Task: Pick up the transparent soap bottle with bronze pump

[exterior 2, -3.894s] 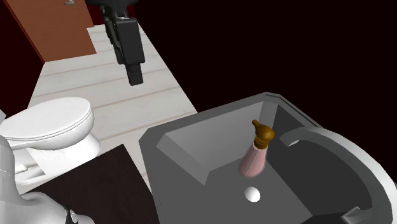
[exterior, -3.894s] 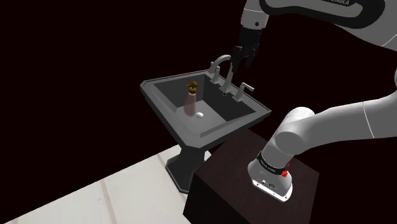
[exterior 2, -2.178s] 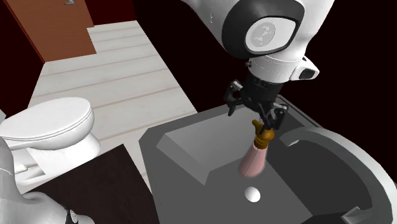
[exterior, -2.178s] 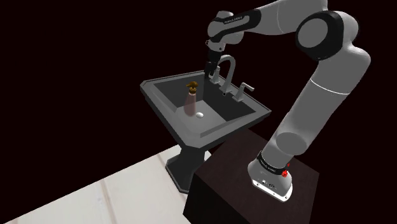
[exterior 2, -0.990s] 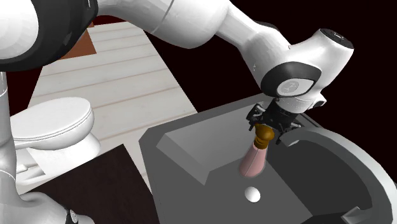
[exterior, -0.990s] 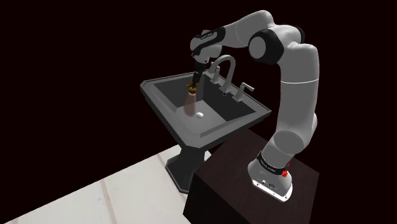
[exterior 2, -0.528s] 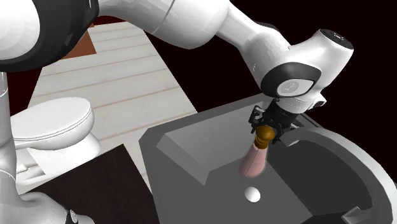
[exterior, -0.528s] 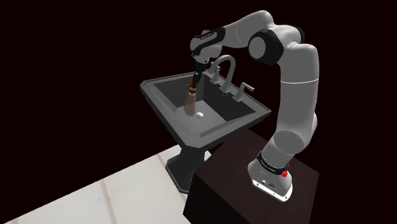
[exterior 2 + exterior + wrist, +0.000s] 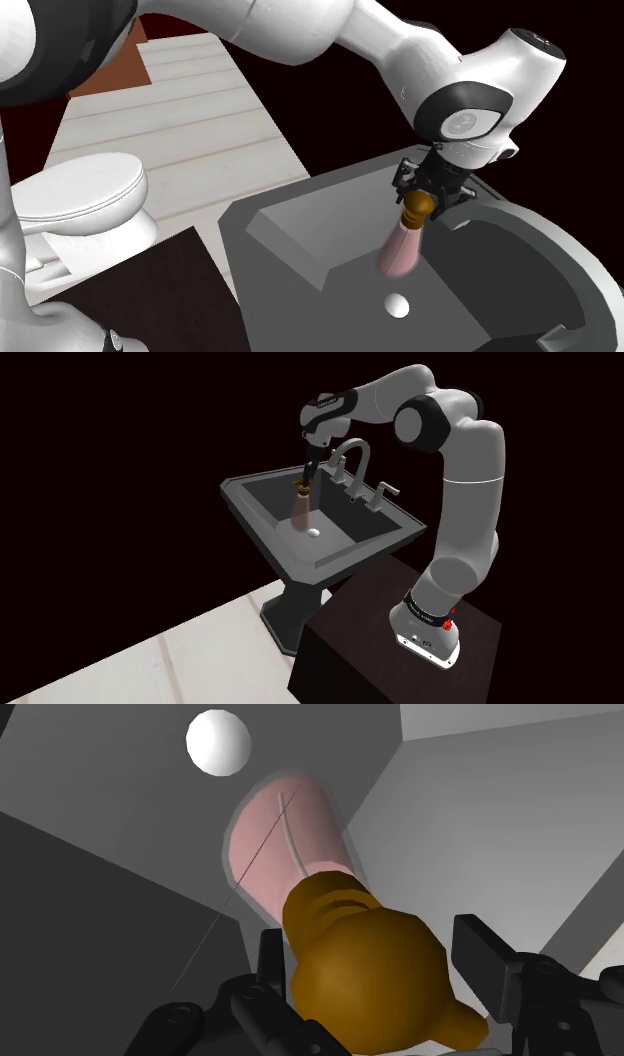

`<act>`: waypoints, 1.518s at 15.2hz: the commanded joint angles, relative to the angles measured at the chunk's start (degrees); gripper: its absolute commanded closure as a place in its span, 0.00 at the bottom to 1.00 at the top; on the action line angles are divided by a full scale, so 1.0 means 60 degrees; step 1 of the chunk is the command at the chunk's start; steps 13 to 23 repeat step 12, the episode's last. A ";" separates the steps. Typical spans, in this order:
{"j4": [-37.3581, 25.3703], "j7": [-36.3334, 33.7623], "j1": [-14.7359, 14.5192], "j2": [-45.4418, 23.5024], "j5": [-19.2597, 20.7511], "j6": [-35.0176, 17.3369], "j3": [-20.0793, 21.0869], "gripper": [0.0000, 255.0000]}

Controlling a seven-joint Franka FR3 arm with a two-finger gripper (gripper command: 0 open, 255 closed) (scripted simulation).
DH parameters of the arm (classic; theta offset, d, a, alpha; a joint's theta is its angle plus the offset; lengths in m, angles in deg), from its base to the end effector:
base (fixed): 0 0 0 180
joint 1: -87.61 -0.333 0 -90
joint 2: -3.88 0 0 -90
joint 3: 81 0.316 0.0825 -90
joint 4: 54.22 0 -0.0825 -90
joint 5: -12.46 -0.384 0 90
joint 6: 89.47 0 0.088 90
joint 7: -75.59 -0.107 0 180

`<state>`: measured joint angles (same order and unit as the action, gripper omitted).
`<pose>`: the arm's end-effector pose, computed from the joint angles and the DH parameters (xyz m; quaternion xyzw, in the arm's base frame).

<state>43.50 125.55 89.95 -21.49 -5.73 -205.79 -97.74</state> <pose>0.6282 -0.1793 0.3370 -0.9757 -0.2002 -0.0050 0.0889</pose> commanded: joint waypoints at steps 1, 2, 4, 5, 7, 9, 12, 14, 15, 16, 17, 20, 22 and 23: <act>-0.0105 -0.0058 -0.0009 0.0107 0.0054 0.0200 -0.0023 1.00; -0.0157 -0.0087 -0.0013 0.0160 0.0081 0.0301 -0.0034 1.00; -0.0268 -0.0144 -0.0020 0.0263 0.0133 0.0505 -0.0056 1.00; -0.0328 -0.0172 -0.0023 0.0312 0.0158 0.0609 -0.0066 1.00; -0.0454 -0.0228 -0.0027 0.0405 0.0206 0.0818 -0.0085 1.00; -0.0589 -0.0282 -0.0030 0.0491 0.0251 0.1030 -0.0102 1.00; -0.0671 -0.0313 -0.0030 0.0538 0.0276 0.1154 -0.0111 1.00; -0.0671 -0.0313 -0.0030 0.0538 0.0276 0.1154 -0.0111 1.00; -0.0671 -0.0313 -0.0030 0.0538 0.0276 0.1154 -0.0111 1.00; -0.0671 -0.0313 -0.0030 0.0538 0.0276 0.1154 -0.0111 1.00; -0.0671 -0.0313 -0.0030 0.0538 0.0276 0.1154 -0.0111 1.00; -0.0671 -0.0313 -0.0030 0.0538 0.0276 0.1154 -0.0111 1.00; -0.0671 -0.0313 -0.0030 0.0538 0.0276 0.1154 -0.0111 1.00; -0.0671 -0.0313 -0.0030 0.0538 0.0276 0.1154 -0.0111 1.00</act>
